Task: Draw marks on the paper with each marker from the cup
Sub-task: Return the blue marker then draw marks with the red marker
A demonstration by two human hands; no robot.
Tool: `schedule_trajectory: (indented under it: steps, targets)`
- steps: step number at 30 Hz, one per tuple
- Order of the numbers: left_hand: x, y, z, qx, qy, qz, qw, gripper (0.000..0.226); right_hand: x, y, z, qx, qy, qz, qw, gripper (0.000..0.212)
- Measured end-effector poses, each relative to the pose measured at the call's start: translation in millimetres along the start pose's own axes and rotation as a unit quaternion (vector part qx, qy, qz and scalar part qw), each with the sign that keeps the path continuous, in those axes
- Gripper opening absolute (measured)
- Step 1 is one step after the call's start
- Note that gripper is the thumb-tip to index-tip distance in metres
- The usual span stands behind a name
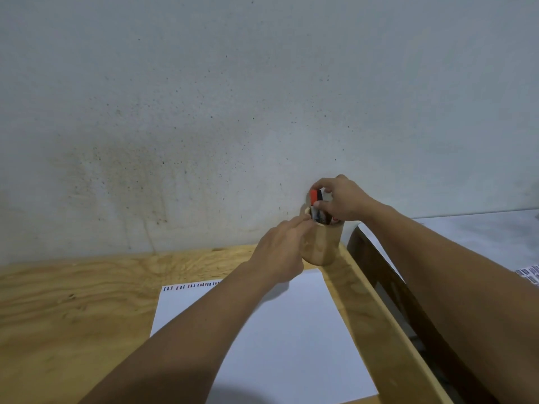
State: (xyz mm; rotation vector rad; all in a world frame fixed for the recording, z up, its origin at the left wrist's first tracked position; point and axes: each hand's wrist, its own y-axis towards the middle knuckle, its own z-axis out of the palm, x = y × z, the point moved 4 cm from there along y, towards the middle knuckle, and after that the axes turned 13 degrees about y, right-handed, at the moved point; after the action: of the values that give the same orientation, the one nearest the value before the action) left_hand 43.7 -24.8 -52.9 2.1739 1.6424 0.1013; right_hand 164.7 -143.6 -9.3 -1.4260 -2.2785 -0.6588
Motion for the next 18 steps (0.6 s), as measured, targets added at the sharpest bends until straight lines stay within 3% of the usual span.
schedule_trajectory:
  steps: [4, 9, 13, 18]
  targets:
    - [0, 0, -1, 0.006, -0.005, 0.005, 1.0, 0.072, 2, -2, 0, -0.004, 0.01, -0.019, 1.0, 0.03]
    - [2, 2, -4, 0.031, -0.039, -0.003, 0.999, 0.07, 7, -9, -15, -0.038, 0.167, -0.023, 0.985, 0.012]
    - [7, 4, -14, 0.044, -0.113, -0.058, 0.991, 0.067, 25, -17, -34, -0.054, 0.281, -0.023, 0.958, 0.016]
    - [40, 6, -45, -0.056, -0.214, -0.17, 0.96, 0.047, 61, -29, -48, -0.094, 0.283, -0.095, 0.95, 0.021]
